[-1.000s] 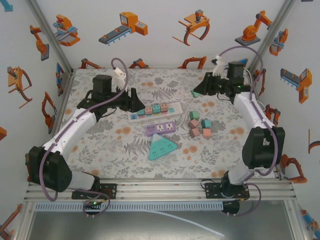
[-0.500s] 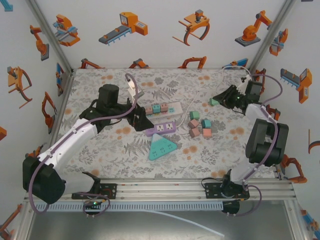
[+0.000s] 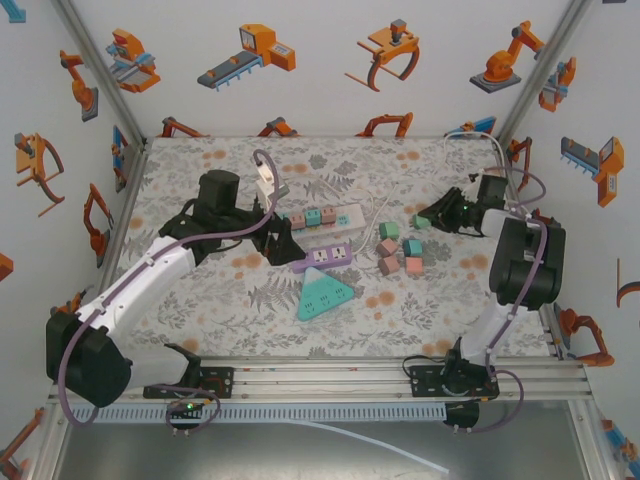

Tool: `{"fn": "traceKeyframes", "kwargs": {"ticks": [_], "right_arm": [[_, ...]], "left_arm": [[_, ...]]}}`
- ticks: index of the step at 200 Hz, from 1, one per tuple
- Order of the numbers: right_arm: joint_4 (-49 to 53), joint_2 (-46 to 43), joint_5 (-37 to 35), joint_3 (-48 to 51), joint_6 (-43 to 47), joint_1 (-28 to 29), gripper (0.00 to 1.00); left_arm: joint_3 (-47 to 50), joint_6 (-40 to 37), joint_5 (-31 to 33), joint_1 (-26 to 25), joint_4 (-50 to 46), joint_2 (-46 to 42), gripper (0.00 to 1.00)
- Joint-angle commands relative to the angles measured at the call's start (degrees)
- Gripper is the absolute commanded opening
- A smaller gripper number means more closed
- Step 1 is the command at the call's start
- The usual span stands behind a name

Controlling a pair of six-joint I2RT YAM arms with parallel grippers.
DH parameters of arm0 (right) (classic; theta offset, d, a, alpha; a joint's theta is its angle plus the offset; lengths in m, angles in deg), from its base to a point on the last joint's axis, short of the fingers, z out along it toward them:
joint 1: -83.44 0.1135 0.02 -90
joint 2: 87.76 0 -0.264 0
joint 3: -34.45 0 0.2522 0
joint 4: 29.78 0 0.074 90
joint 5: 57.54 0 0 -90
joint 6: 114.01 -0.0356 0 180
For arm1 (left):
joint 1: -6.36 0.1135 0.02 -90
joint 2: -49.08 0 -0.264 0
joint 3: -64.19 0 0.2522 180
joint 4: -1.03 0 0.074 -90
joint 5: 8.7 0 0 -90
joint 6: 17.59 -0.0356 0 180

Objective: Pull the plug off the socket

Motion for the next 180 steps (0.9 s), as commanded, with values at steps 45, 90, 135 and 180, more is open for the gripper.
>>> {"fn": "traceKeyframes", "kwargs": {"ticks": [45,90,135,180], "right_arm": [[-0.82,3.08,-1.52,0.09,2.25,3.84,0.30],[0.59,2.36,-4.33,0.88,3.47,3.91,0.44],[2.51,0.61,-6.87,0.93,5.40,3.93,0.57],[3.76,-2.72,-9.19,1.03,6.20,3.94,0.59]], "left_arm": [[-1.75,-1.59,1.54,-0.48,-1.22,1.03,0.97],[-2.11,-1.56,2.22,-0.44,-0.82,1.72,0.97],[-2.01,-1.40,2.96,-0.47,-0.80,1.69,0.97],[-1.78,-1.39,4.73,-0.44,-0.58,1.33,0.97]]}}
